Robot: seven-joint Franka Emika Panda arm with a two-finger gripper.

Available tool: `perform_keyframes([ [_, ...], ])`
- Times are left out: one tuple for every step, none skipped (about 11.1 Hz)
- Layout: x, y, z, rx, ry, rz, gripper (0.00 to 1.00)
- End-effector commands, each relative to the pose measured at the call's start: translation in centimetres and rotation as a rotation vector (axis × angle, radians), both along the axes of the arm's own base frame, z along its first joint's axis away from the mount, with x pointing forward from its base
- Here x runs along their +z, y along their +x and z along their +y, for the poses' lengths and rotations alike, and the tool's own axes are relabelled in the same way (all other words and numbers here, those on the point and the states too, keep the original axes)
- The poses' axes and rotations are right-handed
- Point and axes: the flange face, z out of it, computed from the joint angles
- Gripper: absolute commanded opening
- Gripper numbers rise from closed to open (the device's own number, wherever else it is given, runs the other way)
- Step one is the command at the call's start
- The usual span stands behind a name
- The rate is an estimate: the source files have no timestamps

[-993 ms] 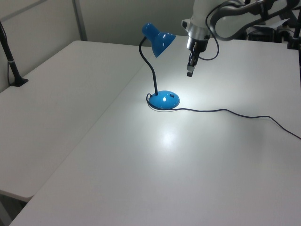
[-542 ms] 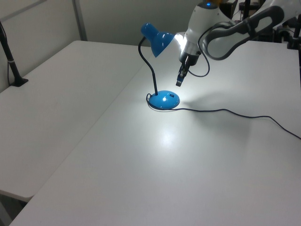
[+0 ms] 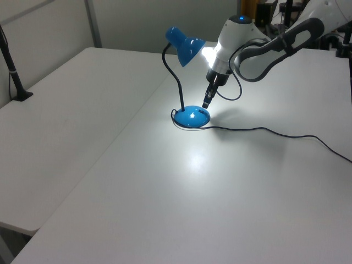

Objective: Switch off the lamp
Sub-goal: 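Press the switch on the lamp base with the gripper fingertips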

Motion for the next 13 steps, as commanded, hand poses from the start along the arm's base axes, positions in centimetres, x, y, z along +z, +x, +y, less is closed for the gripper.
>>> perform_keyframes([
  [-0.8, 0.4, -0.1, 0.019, -0.012, -0.014, 0.0],
  [-1.1, 0.4, -0.1, 0.019, -0.012, -0.01, 0.0],
  [-1.2, 0.4, -0.1, 0.021, -0.013, -0.008, 0.0],
  [-1.2, 0.4, -0.1, 0.02, -0.013, -0.01, 0.0],
  [-1.1, 0.5, 0.0, 0.02, -0.011, -0.025, 0.0],
  [-1.3, 0.6, 0.0, 0.02, -0.008, -0.042, 0.0],
  [-1.6, 0.6, 0.2, 0.021, -0.007, -0.039, 0.0],
  [-1.6, 0.6, 0.2, 0.021, -0.007, -0.039, 0.0],
  [-1.7, 0.5, 0.2, 0.022, -0.009, -0.036, 0.0],
  [-1.8, 0.5, 0.2, 0.024, -0.009, -0.034, 0.0],
  [-2.0, 0.4, 0.2, 0.025, -0.01, -0.03, 0.0],
  [-2.5, 0.2, 0.2, 0.027, -0.011, -0.016, 0.0],
  [-3.4, -0.3, 0.2, 0.029, -0.012, 0.005, 0.0],
])
